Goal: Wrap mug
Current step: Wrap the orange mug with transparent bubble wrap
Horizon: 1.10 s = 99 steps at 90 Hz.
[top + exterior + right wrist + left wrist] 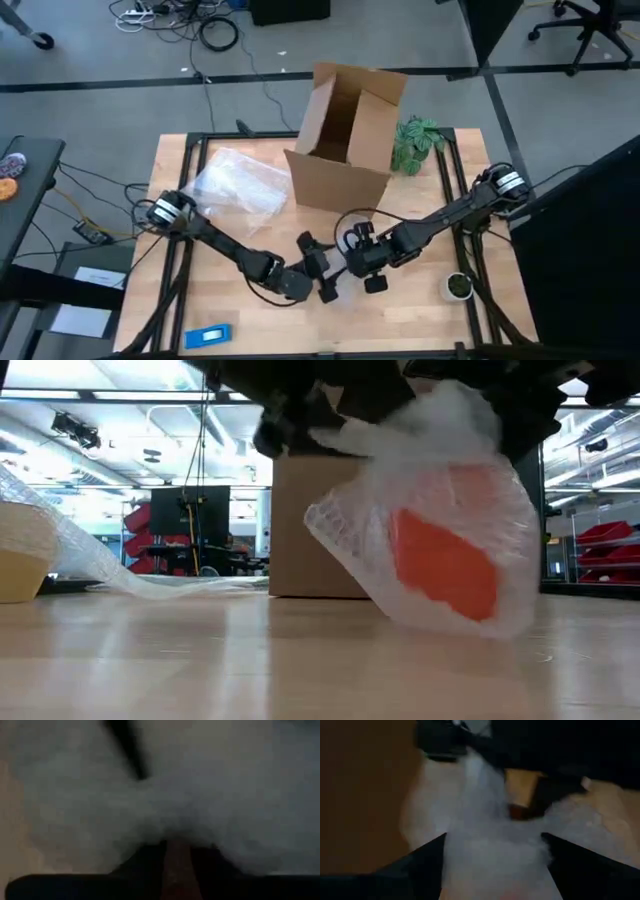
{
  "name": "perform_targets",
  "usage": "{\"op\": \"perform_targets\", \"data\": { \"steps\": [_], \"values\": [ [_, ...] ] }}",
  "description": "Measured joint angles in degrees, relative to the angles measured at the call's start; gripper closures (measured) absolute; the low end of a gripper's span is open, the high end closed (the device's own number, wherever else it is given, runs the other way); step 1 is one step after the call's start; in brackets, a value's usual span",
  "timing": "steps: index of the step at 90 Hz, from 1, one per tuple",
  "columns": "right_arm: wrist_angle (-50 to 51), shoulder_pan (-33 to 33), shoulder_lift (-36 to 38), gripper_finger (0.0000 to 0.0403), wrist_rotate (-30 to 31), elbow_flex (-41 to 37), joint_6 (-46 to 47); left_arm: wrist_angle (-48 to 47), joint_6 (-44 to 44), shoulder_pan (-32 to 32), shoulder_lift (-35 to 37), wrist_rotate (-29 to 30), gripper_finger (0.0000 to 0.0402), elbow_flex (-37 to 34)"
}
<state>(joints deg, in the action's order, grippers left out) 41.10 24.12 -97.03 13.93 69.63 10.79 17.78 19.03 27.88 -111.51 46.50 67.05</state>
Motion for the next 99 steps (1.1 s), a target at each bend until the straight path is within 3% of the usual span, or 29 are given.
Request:
{"op": "perform_targets", "data": {
  "steps": [31, 61, 77, 99],
  "values": [
    [-0.07, -0.11, 0.02, 0.0328, -0.08, 0.03, 0.10, -9.12, 3.54, 0.14, -2.30, -1.47, 0.0113, -0.04],
    [0.24, -0.22, 0.02, 0.0328, -0.17, 0.01, 0.12, -13.11, -0.71, 5.01, 9.77, 2.01, 0.0113, -0.20],
    [-0.02, -0.24, 0.02, 0.0328, -0.17, -0.01, 0.12, -3.71, -5.80, 7.55, 9.78, 4.20, 0.0113, -0.20],
    [-0.24, -0.29, 0.02, 0.0328, -0.17, -0.01, 0.15, 12.17, -11.15, 6.61, 0.91, 2.23, 0.0113, -0.13]
  ]
}}
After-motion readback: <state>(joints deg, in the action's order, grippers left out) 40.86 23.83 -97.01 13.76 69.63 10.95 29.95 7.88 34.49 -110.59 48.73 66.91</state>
